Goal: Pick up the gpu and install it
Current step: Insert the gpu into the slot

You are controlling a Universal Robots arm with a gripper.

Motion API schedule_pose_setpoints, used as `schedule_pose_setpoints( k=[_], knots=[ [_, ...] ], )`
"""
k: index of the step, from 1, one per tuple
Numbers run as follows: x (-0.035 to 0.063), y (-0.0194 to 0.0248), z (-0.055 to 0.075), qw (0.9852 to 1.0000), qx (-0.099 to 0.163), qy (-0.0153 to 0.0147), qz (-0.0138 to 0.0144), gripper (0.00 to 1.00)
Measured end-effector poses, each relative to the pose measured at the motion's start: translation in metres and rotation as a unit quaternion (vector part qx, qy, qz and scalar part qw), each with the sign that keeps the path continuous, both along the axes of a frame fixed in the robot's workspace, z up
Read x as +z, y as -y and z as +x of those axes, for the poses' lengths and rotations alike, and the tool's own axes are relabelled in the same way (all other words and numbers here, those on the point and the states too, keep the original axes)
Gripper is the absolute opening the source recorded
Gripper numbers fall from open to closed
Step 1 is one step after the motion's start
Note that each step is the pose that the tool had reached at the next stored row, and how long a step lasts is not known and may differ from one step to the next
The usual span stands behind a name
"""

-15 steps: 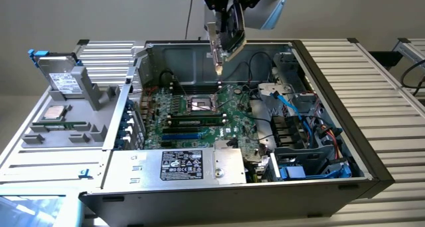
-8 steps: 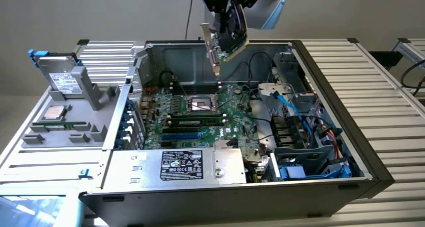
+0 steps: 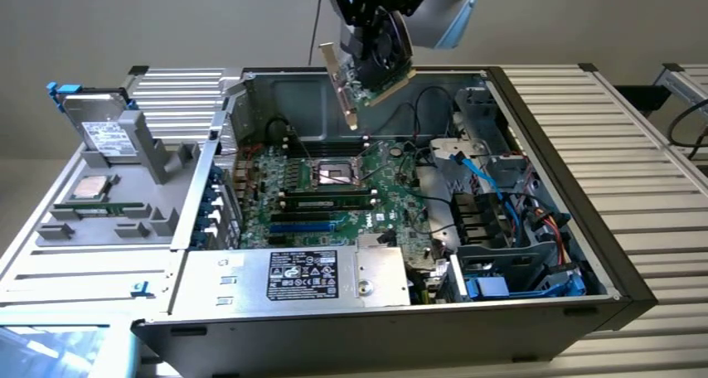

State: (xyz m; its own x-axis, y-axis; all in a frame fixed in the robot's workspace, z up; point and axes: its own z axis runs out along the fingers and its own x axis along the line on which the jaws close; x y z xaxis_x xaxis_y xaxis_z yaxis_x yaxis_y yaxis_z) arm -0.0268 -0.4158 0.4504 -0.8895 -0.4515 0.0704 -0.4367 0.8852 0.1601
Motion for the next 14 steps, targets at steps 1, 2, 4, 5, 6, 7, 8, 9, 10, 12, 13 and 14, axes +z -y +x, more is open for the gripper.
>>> schedule_pose_setpoints(
  k=[1, 2, 4, 5, 6, 7, 8, 9, 10, 12, 13, 14],
  knots=[
    [-0.0005, 0.0, 0.0, 1.0, 0.007, -0.0026, -0.0003, 0.28],
    [-0.0009, 0.0, 0.0, 0.9999, 0.015, -0.0052, -0.0005, 0.28],
    [-0.0019, 0.0, 0.0, 0.9995, 0.03, -0.0105, -0.001, 0.28],
    [-0.0023, 0.0, 0.0, 0.9993, 0.037, -0.0127, -0.0012, 0.28],
    [-0.0027, 0.0, 0.0, 0.9989, 0.044, -0.0153, -0.0014, 0.28],
    [-0.0032, 0.0, 0.0, 0.9985, 0.052, -0.0177, -0.0016, 0.28],
    [-0.0036, 0.0, 0.0, 0.998, 0.059, -0.0201, -0.0017, 0.28],
    [-0.004, 0.0, 0.0, 0.9975, 0.067, -0.0225, -0.0018, 0.28],
    [-0.0044, 0.0, 0.0, 0.997, 0.074, -0.0249, -0.0018, 0.28],
    [-0.0051, 0.0, 0.0, 0.9957, 0.087, -0.03, -0.002, 0.28],
    [-0.0054, 0.0, 0.0, 0.9951, 0.094, -0.0326, -0.0024, 0.28],
    [-0.0058, 0.0, 0.0, 0.9944, 0.1, -0.0351, -0.0029, 0.28]
  ],
)
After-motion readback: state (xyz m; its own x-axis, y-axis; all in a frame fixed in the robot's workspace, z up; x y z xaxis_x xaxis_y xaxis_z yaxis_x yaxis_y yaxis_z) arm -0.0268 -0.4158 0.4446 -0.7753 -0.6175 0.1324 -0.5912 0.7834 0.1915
